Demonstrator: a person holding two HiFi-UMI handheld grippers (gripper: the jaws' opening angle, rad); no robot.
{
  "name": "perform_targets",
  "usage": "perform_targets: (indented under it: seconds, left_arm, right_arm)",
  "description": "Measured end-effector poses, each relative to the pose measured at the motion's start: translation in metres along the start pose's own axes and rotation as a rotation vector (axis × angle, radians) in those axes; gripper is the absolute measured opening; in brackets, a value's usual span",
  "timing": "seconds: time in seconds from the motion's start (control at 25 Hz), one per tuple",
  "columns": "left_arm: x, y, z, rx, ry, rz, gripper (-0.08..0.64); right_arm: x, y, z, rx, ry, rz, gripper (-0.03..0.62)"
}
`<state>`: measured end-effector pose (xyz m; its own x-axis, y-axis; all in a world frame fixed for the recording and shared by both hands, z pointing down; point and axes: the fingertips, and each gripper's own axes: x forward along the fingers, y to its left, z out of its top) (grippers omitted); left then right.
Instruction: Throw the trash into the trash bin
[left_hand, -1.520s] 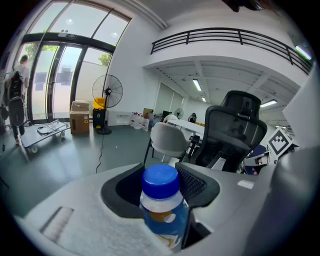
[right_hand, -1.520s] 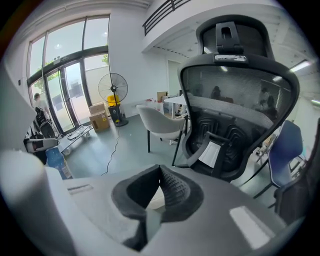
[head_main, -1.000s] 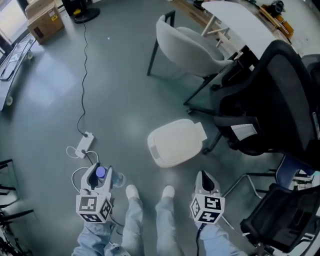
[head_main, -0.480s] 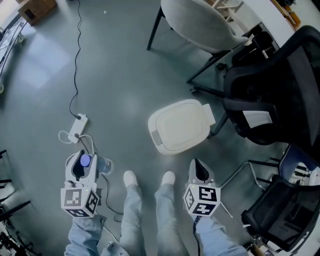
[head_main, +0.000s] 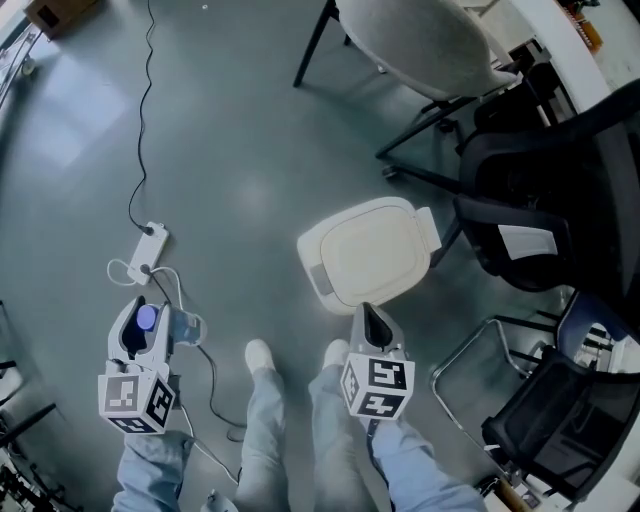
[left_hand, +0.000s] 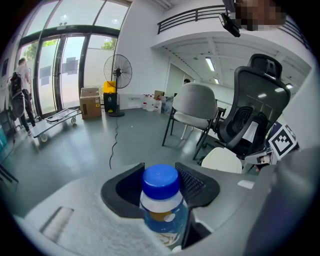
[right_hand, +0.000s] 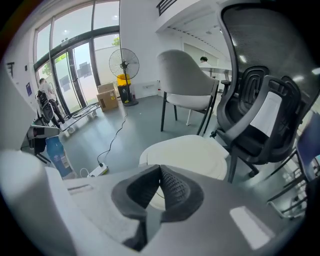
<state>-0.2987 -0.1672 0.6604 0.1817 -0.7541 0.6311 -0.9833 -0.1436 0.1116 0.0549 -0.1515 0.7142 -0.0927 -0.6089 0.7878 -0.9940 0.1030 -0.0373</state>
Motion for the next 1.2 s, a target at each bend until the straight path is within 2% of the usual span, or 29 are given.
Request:
perform_targets:
  seconds: [0.16,0.36,0.6,0.96,1.2]
  left_arm:
    - [0.016,0.024,-0.009,0.017,0.02,0.006,0.202]
    - [0.034,0.045,-0.014,-0.023,0.031,0.011,0.202]
    - [0.034,0.065,-0.021,-0.026,0.041,0.028,0.202]
    - [0.024,0.084,-0.042,-0.048,0.065,0.048,0.202]
    - [0.024,0.085,-0.042,-0.069,0.06,0.044,0.202]
  right_arm:
    - [0.018,0.016,-0.008,0.007,0.02,-0.002,0.003]
    - [0.041,0.029,-0.018,-0.015,0.052,-0.007,0.003]
    - [0.06,0.039,-0.026,-0.027,0.076,-0.019,0.003]
    - [0.075,0.052,-0.042,-0.036,0.115,-0.031,0.003]
    - [0.082,0.052,-0.05,-0.008,0.136,-0.046,0.003]
